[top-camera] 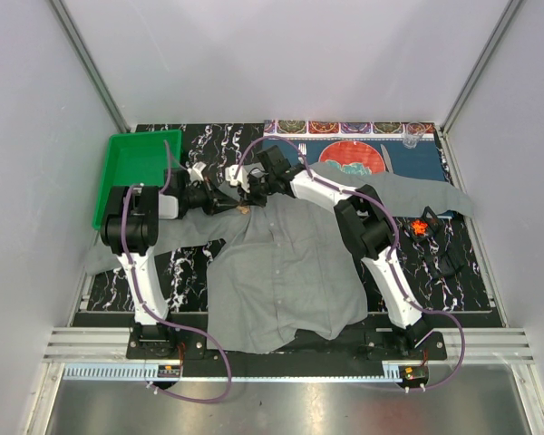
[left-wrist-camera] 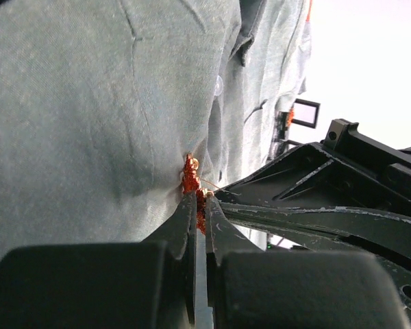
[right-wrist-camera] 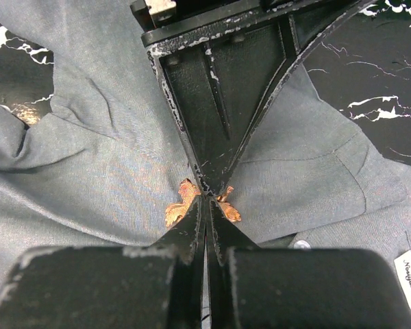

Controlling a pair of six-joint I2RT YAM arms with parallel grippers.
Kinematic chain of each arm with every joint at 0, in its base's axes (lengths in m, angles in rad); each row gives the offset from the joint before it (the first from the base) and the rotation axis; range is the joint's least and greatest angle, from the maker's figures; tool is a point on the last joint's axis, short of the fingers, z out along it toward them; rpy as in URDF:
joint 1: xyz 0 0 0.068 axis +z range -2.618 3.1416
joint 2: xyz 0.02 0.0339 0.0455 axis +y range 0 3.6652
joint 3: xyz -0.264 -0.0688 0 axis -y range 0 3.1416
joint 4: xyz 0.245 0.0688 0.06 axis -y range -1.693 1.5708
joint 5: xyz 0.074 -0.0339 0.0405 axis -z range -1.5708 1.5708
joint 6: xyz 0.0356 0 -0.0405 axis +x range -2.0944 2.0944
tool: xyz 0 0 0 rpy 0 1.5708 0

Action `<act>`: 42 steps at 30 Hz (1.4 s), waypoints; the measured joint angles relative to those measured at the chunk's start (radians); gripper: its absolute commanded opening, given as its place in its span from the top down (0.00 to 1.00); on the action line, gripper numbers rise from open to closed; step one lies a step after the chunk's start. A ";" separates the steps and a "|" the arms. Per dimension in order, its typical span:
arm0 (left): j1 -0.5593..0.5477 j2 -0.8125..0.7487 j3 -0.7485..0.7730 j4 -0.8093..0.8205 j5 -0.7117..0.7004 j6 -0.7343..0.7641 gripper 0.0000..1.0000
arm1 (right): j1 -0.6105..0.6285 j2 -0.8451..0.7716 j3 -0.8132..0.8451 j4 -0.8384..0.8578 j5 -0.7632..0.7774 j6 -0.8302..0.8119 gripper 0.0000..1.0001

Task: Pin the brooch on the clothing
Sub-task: Pin the brooch to the clothes.

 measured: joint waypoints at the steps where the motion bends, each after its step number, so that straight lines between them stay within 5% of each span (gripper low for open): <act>1: 0.000 0.001 -0.016 0.039 0.001 -0.029 1.00 | 0.000 -0.002 -0.001 -0.001 0.000 0.000 1.00; 7: -0.002 0.009 -0.072 0.231 0.039 -0.193 1.00 | -0.002 -0.048 -0.032 -0.001 0.001 0.003 1.00; 16: -0.002 0.041 -0.063 0.278 0.063 -0.227 1.00 | -0.005 -0.048 -0.030 -0.008 0.008 0.002 1.00; 24: -0.003 0.045 -0.038 0.205 0.060 -0.167 1.00 | -0.003 -0.042 -0.030 -0.008 0.023 0.002 0.87; 32: -0.012 0.044 0.008 0.028 0.034 -0.031 1.00 | 0.006 -0.042 -0.031 0.001 0.024 0.007 0.89; 35: -0.012 0.044 0.018 -0.034 0.002 0.017 1.00 | 0.007 -0.042 -0.031 0.002 0.024 0.012 0.85; 42: -0.013 0.043 0.037 -0.125 -0.027 0.081 1.00 | 0.007 -0.042 -0.031 0.010 0.024 0.045 0.56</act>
